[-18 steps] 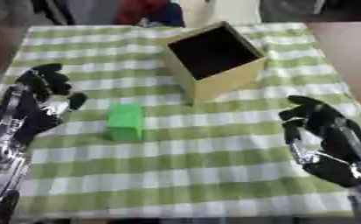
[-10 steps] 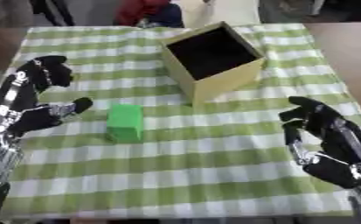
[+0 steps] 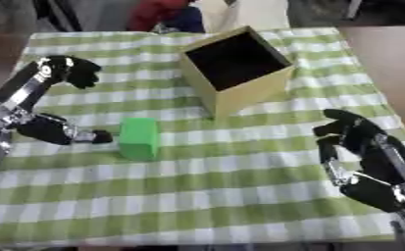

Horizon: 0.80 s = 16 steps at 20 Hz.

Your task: Pick up objects on the table and place them in the box.

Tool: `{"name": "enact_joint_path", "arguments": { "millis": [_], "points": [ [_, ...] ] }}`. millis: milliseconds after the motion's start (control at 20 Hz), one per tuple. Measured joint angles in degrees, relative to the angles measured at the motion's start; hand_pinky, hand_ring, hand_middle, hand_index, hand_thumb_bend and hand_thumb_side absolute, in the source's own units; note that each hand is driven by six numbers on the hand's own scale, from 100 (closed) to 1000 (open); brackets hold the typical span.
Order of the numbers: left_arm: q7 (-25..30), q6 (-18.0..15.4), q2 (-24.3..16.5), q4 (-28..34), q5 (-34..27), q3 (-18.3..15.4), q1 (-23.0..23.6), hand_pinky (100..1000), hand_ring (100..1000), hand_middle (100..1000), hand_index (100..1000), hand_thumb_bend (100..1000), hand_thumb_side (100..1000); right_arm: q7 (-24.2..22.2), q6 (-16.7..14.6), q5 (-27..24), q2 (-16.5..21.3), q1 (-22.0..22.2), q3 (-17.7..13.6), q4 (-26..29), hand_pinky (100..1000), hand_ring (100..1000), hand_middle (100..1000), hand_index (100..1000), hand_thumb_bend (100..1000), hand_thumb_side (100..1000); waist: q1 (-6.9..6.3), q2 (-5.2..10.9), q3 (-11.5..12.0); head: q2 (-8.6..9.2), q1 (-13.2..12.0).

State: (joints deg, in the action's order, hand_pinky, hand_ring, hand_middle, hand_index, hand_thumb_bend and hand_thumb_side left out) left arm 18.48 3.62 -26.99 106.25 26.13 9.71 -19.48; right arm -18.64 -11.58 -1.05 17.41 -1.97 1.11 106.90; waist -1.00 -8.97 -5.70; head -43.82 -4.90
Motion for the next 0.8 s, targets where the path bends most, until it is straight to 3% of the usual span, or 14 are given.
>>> {"name": "enact_joint_path", "arguments": {
  "millis": [350, 800],
  "points": [
    [5.9, -0.3, -0.3, -1.8, 7.3, 3.2, -2.1, 673, 649, 611, 778, 928, 151, 0.0, 0.0, 0.0, 0.0, 0.0, 0.0, 0.0, 700, 772, 619, 878, 100, 239, 0.01, 0.09, -0.3, 0.00, 0.0],
    [8.5, -0.4, -0.2, -7.0, 10.6, 5.8, -2.8, 656, 632, 597, 771, 931, 155, -0.2, -0.1, 0.0, 0.0, 0.0, 0.0, 0.0, 700, 772, 619, 878, 100, 241, 0.03, 0.09, -0.3, 0.00, 0.0]
  ]
}}
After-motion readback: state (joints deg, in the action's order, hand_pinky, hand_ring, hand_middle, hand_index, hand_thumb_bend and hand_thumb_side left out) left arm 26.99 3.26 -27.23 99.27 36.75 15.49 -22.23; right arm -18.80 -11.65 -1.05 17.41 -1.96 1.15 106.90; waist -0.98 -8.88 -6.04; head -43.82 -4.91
